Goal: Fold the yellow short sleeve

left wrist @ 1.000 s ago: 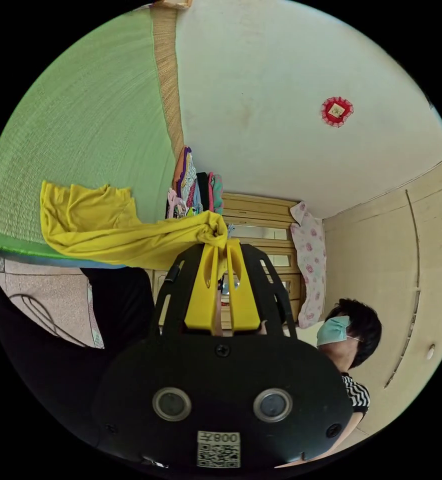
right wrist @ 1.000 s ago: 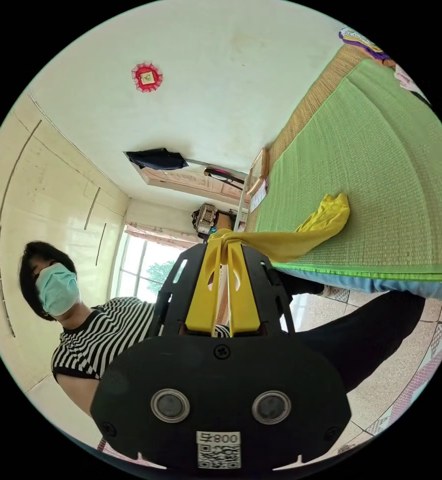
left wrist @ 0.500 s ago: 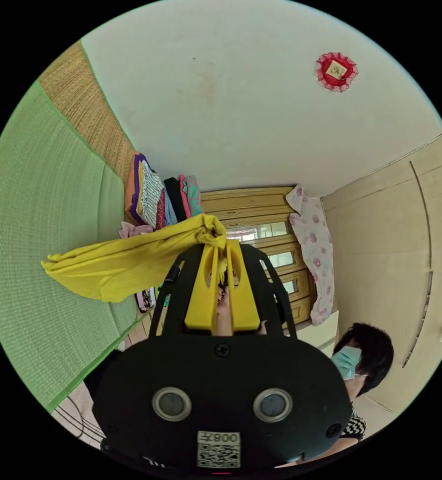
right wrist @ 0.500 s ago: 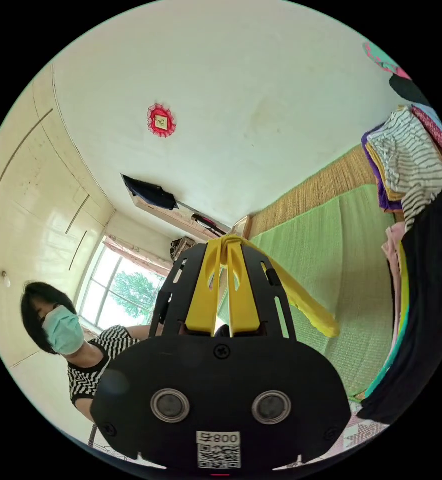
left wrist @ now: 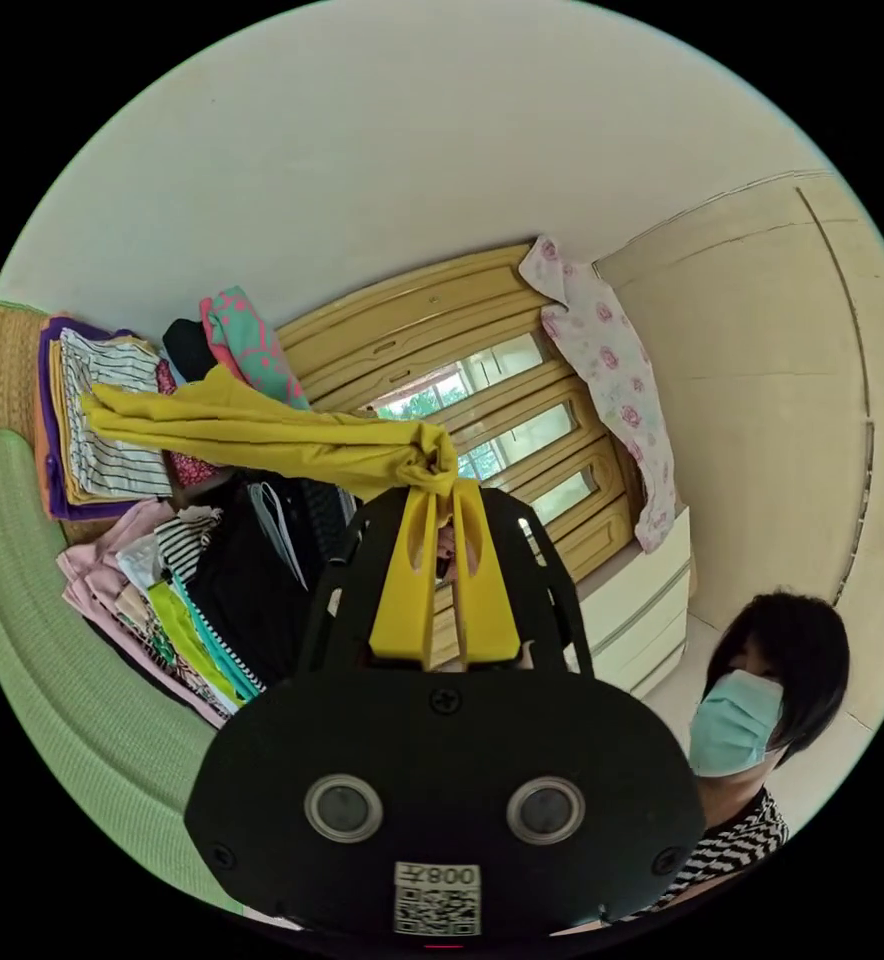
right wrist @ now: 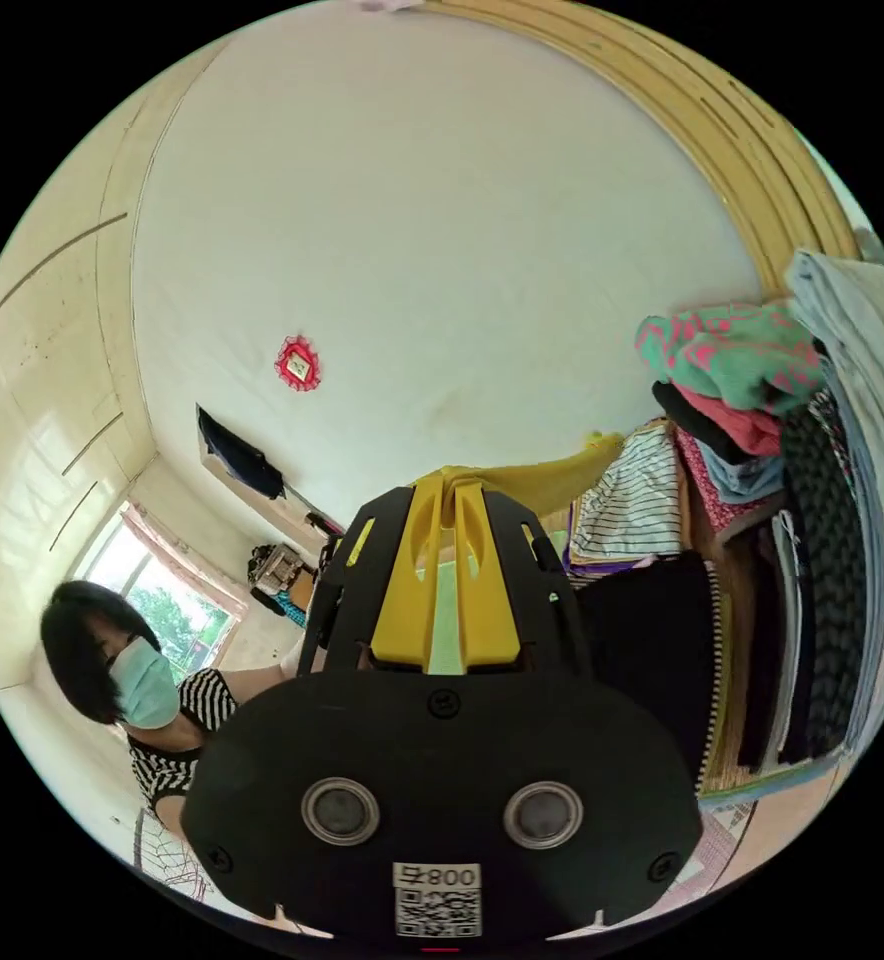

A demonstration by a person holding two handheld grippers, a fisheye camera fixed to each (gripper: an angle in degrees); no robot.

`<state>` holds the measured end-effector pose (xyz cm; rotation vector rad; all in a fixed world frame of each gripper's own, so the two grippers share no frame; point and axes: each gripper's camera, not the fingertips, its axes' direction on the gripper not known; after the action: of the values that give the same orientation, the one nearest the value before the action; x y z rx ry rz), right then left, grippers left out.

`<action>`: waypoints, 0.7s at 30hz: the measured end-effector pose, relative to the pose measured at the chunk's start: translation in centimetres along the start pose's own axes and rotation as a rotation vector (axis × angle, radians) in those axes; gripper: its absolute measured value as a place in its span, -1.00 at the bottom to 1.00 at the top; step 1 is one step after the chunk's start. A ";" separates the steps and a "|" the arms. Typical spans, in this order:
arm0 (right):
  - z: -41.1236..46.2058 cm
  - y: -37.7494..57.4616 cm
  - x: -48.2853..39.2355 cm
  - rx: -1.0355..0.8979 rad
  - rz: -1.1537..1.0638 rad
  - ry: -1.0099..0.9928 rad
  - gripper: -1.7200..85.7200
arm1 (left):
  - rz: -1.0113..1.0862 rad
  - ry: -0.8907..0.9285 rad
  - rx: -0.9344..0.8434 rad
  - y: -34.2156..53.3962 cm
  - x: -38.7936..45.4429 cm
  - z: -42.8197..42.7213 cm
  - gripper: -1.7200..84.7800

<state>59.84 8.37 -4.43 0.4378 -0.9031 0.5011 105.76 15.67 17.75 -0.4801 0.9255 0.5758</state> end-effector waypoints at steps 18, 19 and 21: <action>-10.2 18.9 20.2 -0.044 0.365 0.067 -0.92 | -0.189 -0.200 -0.365 0.1 1.4 20.5 -0.88; -10.3 19.2 20.7 -0.040 0.377 0.066 -0.92 | -0.189 -0.218 -0.379 -0.1 1.5 21.4 -0.88; -10.0 20.3 22.3 -0.065 0.415 0.091 -0.92 | -0.177 -0.282 -0.413 -0.4 1.6 22.7 -0.89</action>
<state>65.93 35.22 11.48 0.1641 -0.9224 0.8608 120.31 29.65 28.20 -0.8198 0.4877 0.6555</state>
